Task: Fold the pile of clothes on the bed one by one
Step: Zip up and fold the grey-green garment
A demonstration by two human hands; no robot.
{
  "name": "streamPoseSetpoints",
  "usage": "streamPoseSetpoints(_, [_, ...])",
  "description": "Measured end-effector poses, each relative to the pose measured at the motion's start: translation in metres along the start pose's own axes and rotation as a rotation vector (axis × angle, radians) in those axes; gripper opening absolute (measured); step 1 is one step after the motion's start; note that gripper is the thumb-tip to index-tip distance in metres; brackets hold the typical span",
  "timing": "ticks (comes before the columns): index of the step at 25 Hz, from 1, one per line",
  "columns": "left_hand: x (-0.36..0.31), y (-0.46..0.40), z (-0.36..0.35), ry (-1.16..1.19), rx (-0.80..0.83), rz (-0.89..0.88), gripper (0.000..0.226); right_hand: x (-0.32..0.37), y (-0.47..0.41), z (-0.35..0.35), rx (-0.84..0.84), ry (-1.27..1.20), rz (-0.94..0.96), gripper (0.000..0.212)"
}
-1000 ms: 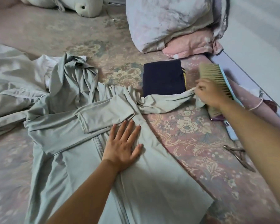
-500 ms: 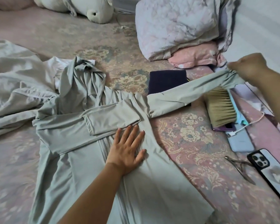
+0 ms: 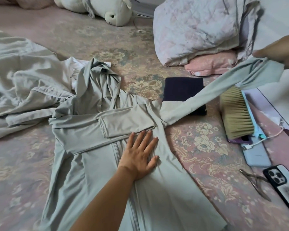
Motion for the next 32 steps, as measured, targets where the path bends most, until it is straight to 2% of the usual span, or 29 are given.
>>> streamPoseSetpoints(2, [0.001, 0.001, 0.003, 0.022, 0.082, 0.016, 0.066, 0.036, 0.032, -0.014, 0.224, -0.213, -0.032, 0.031])
streamPoseSetpoints(4, [0.001, -0.003, 0.009, 0.067, 0.187, 0.045, 0.074, 0.089, 0.070, -0.036, 0.370, -0.342, 0.043, 0.033])
streamPoseSetpoints(6, [0.005, -0.009, 0.024, 0.387, 0.338, 0.180, 0.069, 0.142, 0.098, -0.066, 0.425, -0.408, 0.100, 0.025])
streamPoseSetpoints(7, [0.012, -0.012, 0.037, 0.709, 0.387, 0.308, 0.060, 0.166, 0.108, -0.085, 0.468, -0.416, 0.129, 0.028])
streamPoseSetpoints(9, [0.041, -0.014, 0.068, 1.414, 0.262, 0.593, 0.051, 0.214, 0.141, -0.129, 0.609, -0.371, 0.178, 0.032])
streamPoseSetpoints(10, [0.062, -0.010, 0.083, 1.634, 0.143, 0.696, 0.054, 0.233, 0.159, -0.152, 0.667, -0.335, 0.203, 0.032])
streamPoseSetpoints(12, [0.108, 0.004, 0.108, 1.872, -0.042, 0.800, 0.061, 0.262, 0.192, -0.201, 0.777, -0.334, 0.245, 0.028])
streamPoseSetpoints(14, [0.154, 0.024, 0.121, 1.983, -0.101, 0.862, 0.066, 0.274, 0.227, -0.243, 0.950, -0.370, 0.255, 0.030])
streamPoseSetpoints(15, [0.176, 0.035, 0.121, 2.001, -0.091, 0.887, 0.070, 0.272, 0.237, -0.261, 1.033, -0.313, 0.270, 0.031])
streamPoseSetpoints(16, [0.197, 0.048, 0.120, 1.983, -0.062, 0.910, 0.077, 0.263, 0.239, -0.271, 1.057, -0.194, 0.290, 0.030])
streamPoseSetpoints(18, [0.225, 0.070, 0.113, 1.848, 0.010, 0.977, 0.082, 0.230, 0.213, -0.273, 0.913, -0.003, 0.305, 0.027])
streamPoseSetpoints(20, [0.236, 0.084, 0.103, 1.732, 0.069, 1.077, 0.060, 0.178, 0.173, -0.259, 0.638, 0.054, 0.260, 0.022])
streamPoseSetpoints(22, [0.240, 0.093, 0.097, 1.435, 0.191, 1.115, 0.033, 0.125, 0.143, -0.255, 0.407, 0.202, 0.320, 0.019])
streamPoseSetpoints(25, [0.249, 0.100, 0.101, 0.816, 0.476, 0.907, 0.017, 0.070, 0.139, -0.287, 0.401, 0.417, 0.427, 0.042])
streamPoseSetpoints(26, [0.253, 0.100, 0.109, 0.689, 0.505, 0.837, 0.015, 0.060, 0.141, -0.300, 0.405, 0.465, 0.476, 0.047])
streamPoseSetpoints(28, [0.269, 0.095, 0.131, 0.625, 0.329, 0.765, 0.014, 0.053, 0.142, -0.320, 0.365, 0.638, 0.616, 0.039])
streamPoseSetpoints(30, [0.293, 0.093, 0.147, 0.668, 0.103, 0.796, 0.011, 0.059, 0.146, -0.320, 0.246, 0.824, 0.788, 0.024])
streamPoseSetpoints(32, [0.313, 0.096, 0.142, 0.546, 0.044, 0.846, 0.012, 0.060, 0.153, -0.315, 0.123, 0.932, 1.007, 0.024])
Point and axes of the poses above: each hand's wrist, its own y-axis away from the middle knuckle, its own z-axis out of the back of the hand, x = y × z, the point moved 4 cm from there along -y, towards the middle knuckle, and after that the axes turned 6 degrees about z, right-handed, at the moved point
